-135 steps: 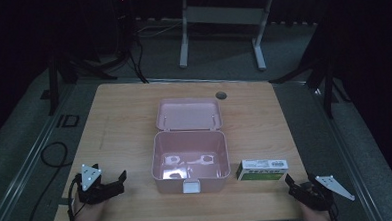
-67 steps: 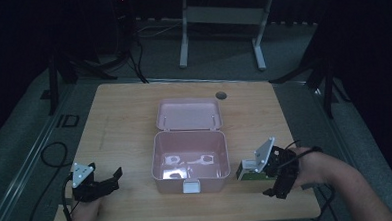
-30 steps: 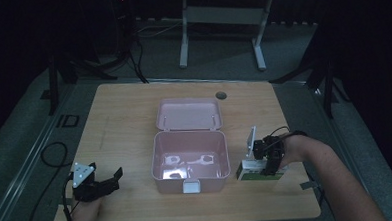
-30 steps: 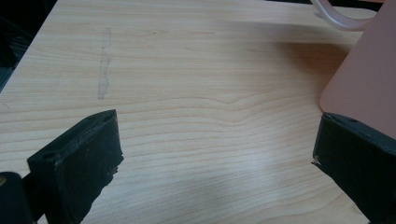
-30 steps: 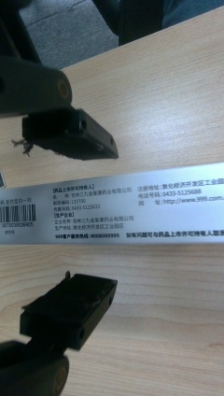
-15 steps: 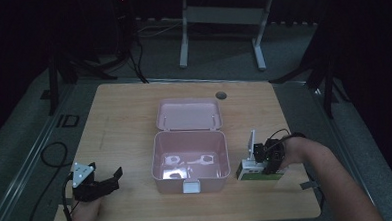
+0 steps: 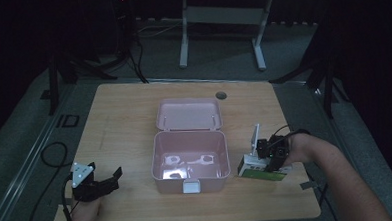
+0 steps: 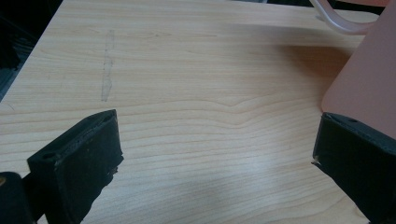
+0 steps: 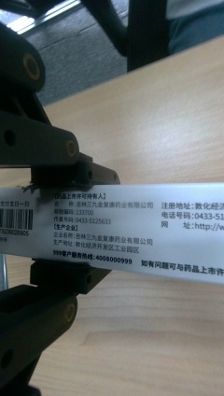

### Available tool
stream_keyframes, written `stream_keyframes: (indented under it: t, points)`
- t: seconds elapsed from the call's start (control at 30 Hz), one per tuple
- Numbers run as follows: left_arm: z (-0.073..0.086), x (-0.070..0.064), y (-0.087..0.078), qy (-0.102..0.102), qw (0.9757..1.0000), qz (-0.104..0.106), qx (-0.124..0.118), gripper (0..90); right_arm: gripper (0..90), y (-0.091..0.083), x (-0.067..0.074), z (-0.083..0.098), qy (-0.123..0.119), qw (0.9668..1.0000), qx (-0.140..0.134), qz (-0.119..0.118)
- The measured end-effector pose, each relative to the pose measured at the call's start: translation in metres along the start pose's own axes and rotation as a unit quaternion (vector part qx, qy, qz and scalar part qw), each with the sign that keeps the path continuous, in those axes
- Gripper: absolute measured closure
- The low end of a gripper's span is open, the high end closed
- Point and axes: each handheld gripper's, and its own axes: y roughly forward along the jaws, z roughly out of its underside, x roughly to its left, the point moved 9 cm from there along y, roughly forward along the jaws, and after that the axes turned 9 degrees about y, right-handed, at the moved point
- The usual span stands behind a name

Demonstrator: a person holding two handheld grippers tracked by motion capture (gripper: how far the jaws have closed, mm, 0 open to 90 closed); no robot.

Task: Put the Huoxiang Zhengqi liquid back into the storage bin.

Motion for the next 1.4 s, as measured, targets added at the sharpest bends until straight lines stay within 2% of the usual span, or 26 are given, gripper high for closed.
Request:
stream_keyframes:
  t: [0.1,0.13,0.17,0.2,0.27,0.43,0.53,0.57,0.6,0.67,0.7,0.83,1.07,1.1,1.2,1.27,1.4]
  points:
    - [0.000,-0.001,0.000,0.001,1.0000,0.000,0.000,1.4,62.0,-0.010,0.002,0.000,0.002,1.0000,-0.005,0.000]
    - [0.000,0.000,0.000,0.002,1.0000,-0.001,0.000,1.4,62.0,-0.028,0.005,-0.003,0.002,0.9999,-0.016,0.005]
    - [0.000,0.000,0.000,0.002,1.0000,-0.001,0.000,1.4,62.0,-0.028,0.005,-0.003,0.002,0.9999,-0.016,0.005]
    - [-0.001,-0.001,0.000,0.001,1.0000,0.000,-0.001,1.4,62.0,-0.039,0.006,-0.004,0.005,0.9997,-0.022,0.007]
    - [-0.001,0.000,0.000,0.001,1.0000,0.000,-0.001,1.4,61.9,-0.044,0.007,-0.005,0.007,0.9997,-0.024,0.009]
    - [-0.001,0.000,0.000,-0.001,1.0000,0.000,-0.002,1.4,62.0,-0.074,0.011,-0.010,0.011,0.9992,-0.025,0.030]
    - [-0.001,-0.001,0.000,-0.001,1.0000,0.001,-0.002,1.4,62.0,-0.089,0.015,-0.015,0.004,0.9989,-0.024,0.039]
    - [-0.001,-0.001,0.000,-0.001,1.0000,0.001,-0.002,1.4,62.0,-0.089,0.015,-0.015,0.004,0.9989,-0.024,0.039]
    - [-0.001,-0.001,0.000,-0.002,1.0000,0.002,-0.002,1.4,62.0,-0.099,0.017,-0.018,-0.001,0.9987,-0.021,0.046]
    - [-0.001,-0.001,0.000,-0.001,1.0000,0.002,-0.001,1.4,62.0,-0.099,0.017,-0.018,-0.001,0.9987,-0.021,0.046]
    - [-0.001,-0.001,0.000,-0.002,1.0000,0.002,-0.001,1.4,61.9,-0.115,0.020,-0.025,-0.003,0.9984,-0.017,0.055]
    - [-0.001,-0.001,0.000,-0.004,1.0000,0.002,-0.002,1.4,61.9,-0.132,0.026,-0.036,-0.008,0.9980,-0.009,0.061]
    - [-0.001,-0.002,0.000,-0.003,1.0000,0.006,-0.001,1.4,61.9,-0.146,0.037,-0.060,0.001,0.9981,-0.012,0.060]
    - [0.000,-0.003,0.000,-0.002,1.0000,0.007,0.000,1.4,61.9,-0.147,0.040,-0.069,-0.005,0.9982,-0.014,0.057]
    - [0.000,-0.003,0.000,0.002,1.0000,0.007,0.002,1.4,61.9,-0.148,0.044,-0.078,-0.012,0.9982,-0.012,0.057]
    - [0.000,-0.003,0.000,0.001,1.0000,0.007,0.002,1.4,61.9,-0.150,0.047,-0.089,-0.019,0.9975,-0.004,0.067]
    - [0.001,-0.004,0.001,0.002,1.0000,0.008,0.004,1.4,61.9,-0.154,0.052,-0.107,-0.025,0.9969,-0.011,0.075]
